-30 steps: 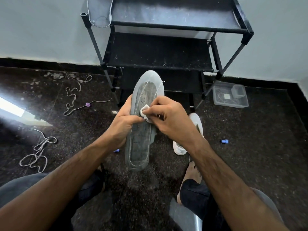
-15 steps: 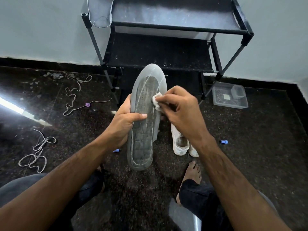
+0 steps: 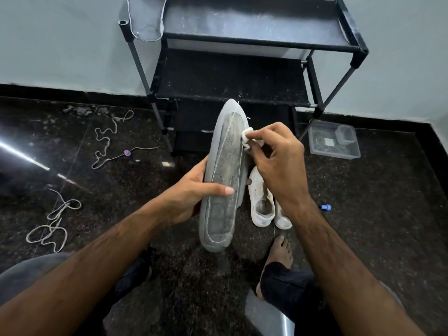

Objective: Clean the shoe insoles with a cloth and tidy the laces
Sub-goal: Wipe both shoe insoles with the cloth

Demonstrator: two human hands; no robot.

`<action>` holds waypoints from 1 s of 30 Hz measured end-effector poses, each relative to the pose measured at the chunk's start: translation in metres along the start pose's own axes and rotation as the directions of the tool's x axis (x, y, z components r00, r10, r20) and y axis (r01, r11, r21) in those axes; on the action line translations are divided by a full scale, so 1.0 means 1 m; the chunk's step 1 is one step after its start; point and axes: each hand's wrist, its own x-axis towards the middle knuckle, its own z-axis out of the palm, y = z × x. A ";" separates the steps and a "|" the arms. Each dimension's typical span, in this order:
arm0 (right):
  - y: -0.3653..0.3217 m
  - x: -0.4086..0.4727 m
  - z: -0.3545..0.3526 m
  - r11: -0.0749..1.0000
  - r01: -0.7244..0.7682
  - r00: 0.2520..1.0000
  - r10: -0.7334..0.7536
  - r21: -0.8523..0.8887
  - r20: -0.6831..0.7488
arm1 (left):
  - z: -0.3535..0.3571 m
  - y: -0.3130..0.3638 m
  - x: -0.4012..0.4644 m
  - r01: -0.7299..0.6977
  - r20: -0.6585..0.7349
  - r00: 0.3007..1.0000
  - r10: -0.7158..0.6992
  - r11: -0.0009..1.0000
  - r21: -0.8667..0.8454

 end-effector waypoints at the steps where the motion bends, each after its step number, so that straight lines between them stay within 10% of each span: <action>1: 0.000 0.000 0.000 1.000 0.009 1.000 -0.009 0.009 0.005 | 0.000 0.000 0.000 0.001 0.008 1.000 0.000 1.000 -0.020; 7: -0.008 -0.008 0.014 0.967 0.190 0.896 -0.241 0.168 0.374 | -0.006 0.012 0.002 -0.067 -0.168 0.985 0.038 0.984 -0.165; 13: -0.005 -0.002 0.006 0.992 0.064 0.996 -0.071 0.113 0.053 | 0.011 0.002 -0.002 -0.005 0.017 1.000 0.009 0.983 -0.181; 19: -0.017 -0.013 0.022 0.969 0.107 0.892 -0.193 0.224 0.410 | -0.004 0.003 0.003 -0.047 -0.131 0.991 0.025 0.984 -0.170; 27: -0.008 -0.006 0.006 0.998 0.020 0.998 -0.024 0.067 0.060 | 0.013 -0.001 0.001 -0.087 0.046 0.995 0.092 0.990 -0.108; 30: -0.013 -0.008 0.012 0.983 0.083 0.970 -0.117 0.161 0.213 | 0.007 -0.001 0.001 -0.111 -0.023 0.994 0.110 0.991 -0.075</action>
